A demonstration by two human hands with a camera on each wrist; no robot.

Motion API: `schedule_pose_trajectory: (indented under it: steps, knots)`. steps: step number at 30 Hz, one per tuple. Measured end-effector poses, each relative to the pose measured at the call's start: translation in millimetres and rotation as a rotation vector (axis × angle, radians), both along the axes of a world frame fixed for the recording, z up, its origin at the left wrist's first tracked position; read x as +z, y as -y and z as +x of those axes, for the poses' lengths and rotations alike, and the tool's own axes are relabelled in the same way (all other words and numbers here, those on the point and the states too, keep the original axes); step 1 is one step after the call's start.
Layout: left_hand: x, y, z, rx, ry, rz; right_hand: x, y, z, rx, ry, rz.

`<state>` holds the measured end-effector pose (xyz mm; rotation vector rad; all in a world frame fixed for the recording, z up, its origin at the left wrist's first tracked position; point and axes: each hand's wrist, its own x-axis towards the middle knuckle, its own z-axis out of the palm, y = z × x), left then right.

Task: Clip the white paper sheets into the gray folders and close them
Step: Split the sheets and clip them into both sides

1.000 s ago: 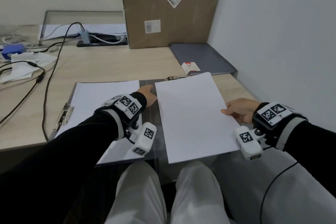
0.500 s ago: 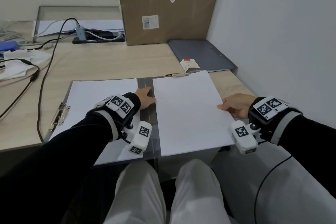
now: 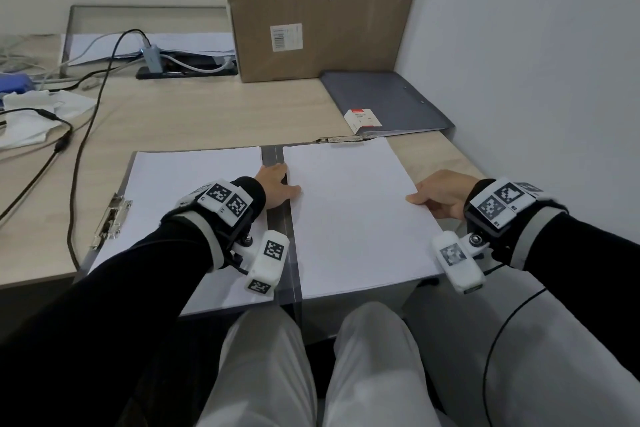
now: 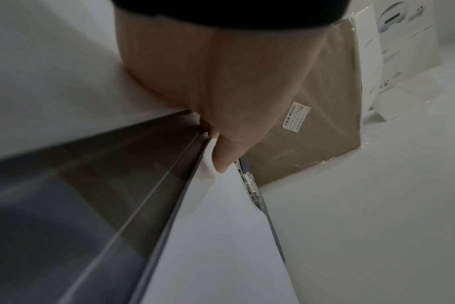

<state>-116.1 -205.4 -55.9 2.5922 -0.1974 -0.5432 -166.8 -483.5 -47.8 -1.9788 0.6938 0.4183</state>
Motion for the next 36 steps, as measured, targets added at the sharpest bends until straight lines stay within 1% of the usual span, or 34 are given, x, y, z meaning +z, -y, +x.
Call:
schedule_pose_trajectory:
  steps: [3,7,12,15,21,24,27,30,33,36]
  knots:
    - [-1,-2,2,-0.001,0.018,0.006,5,-3,1,0.005,0.054,-0.023]
    - [-2,-3,3,-0.006,0.027,-0.014,11,-4,5,-0.007,0.125,0.008]
    - [-1,-1,3,-0.045,0.029,0.031,8,1,6,0.008,0.244,-0.003]
    - [-2,-2,5,-0.056,0.024,0.031,7,-1,4,0.012,0.259,0.017]
    - [0,-1,4,-0.06,0.008,0.086,8,-7,1,-0.001,0.27,0.039]
    - [-1,-1,4,-0.071,0.005,0.089,8,-8,0,0.033,0.271,0.034]
    - [1,-2,3,-0.05,0.003,0.061,10,-6,-7,0.104,0.289,-0.022]
    - [3,-1,1,-0.023,0.01,0.03,13,2,-20,0.182,0.325,-0.165]
    - [4,-1,-3,0.001,0.014,0.011,15,10,-42,0.273,0.324,-0.274]
    - [2,-2,-2,0.024,0.022,-0.035,14,17,-66,0.328,0.263,-0.275]
